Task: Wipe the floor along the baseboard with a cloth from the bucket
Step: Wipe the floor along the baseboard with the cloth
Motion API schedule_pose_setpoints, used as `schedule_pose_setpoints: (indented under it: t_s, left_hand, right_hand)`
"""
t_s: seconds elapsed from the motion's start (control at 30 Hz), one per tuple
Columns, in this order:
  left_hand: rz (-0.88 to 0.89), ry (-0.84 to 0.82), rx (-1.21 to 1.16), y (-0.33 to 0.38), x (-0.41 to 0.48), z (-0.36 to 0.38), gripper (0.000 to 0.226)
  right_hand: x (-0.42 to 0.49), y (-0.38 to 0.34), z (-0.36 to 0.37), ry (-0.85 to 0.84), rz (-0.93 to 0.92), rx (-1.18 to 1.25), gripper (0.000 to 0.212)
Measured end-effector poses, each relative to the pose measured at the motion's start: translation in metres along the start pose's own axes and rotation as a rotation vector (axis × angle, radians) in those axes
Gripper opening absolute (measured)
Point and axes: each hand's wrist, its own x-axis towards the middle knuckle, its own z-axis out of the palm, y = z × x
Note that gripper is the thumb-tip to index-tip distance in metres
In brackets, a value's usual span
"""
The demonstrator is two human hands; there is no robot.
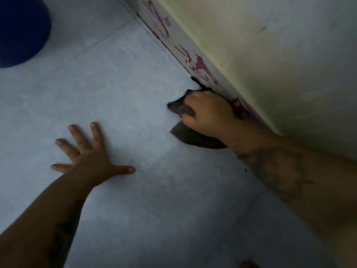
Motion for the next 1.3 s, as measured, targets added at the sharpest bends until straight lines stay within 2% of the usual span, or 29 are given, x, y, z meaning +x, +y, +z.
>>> schedule_pose_setpoints:
  t_s: [0.1, 0.17, 0.23, 0.33, 0.43, 0.57, 0.7, 0.8, 0.87, 1.0, 1.1, 1.2, 1.3]
  left_hand:
    - [-0.013, 0.006, 0.001, 0.001, 0.002, 0.002, 0.162]
    - [-0.020, -0.005, -0.004, 0.001, 0.005, 0.005, 0.163]
    - [-0.031, -0.007, -0.019, 0.001, 0.007, 0.005, 0.164]
    - [-0.026, -0.005, -0.016, 0.002, 0.009, 0.006, 0.165]
    - [-0.022, 0.000, -0.024, 0.003, 0.008, 0.007, 0.165]
    - [-0.015, 0.029, -0.041, -0.002, 0.009, 0.011, 0.164]
    - [0.024, 0.068, -0.061, -0.011, 0.013, 0.012, 0.162]
    - [0.037, 0.073, -0.097, -0.013, 0.018, 0.015, 0.164]
    - [0.016, 0.086, -0.099, -0.014, 0.022, 0.017, 0.167]
    - [0.026, 0.136, -0.129, -0.026, 0.041, 0.022, 0.169]
    - [0.055, 0.141, -0.176, -0.037, 0.054, 0.026, 0.169]
    - [0.078, 0.131, -0.175, -0.044, 0.062, 0.029, 0.170]
    - [0.056, 0.127, -0.147, -0.033, 0.053, 0.022, 0.171]
  right_hand:
    - [-0.111, 0.060, -0.004, -0.179, -0.151, -0.049, 0.031]
    - [-0.186, 0.078, 0.016, -0.291, -0.239, -0.109, 0.056]
    - [-0.217, 0.077, 0.047, -0.243, -0.195, -0.132, 0.073]
    - [-0.181, 0.031, 0.064, -0.120, -0.052, -0.132, 0.076]
    - [-0.114, -0.013, 0.063, -0.037, 0.017, -0.130, 0.075]
    - [-0.064, -0.023, 0.054, -0.045, 0.036, -0.153, 0.076]
    - [-0.154, 0.031, 0.052, -0.121, 0.033, -0.198, 0.081]
    - [-0.257, 0.074, 0.052, -0.221, -0.097, -0.185, 0.082]
    - [-0.274, 0.073, 0.056, -0.264, -0.083, -0.167, 0.085]
    - [-0.183, 0.000, 0.067, -0.135, 0.142, -0.138, 0.088]
    - [-0.097, -0.055, 0.066, -0.049, 0.201, -0.081, 0.085]
    - [-0.074, -0.062, 0.061, -0.031, 0.150, -0.108, 0.078]
    - [-0.152, -0.021, 0.057, -0.062, -0.049, -0.142, 0.074]
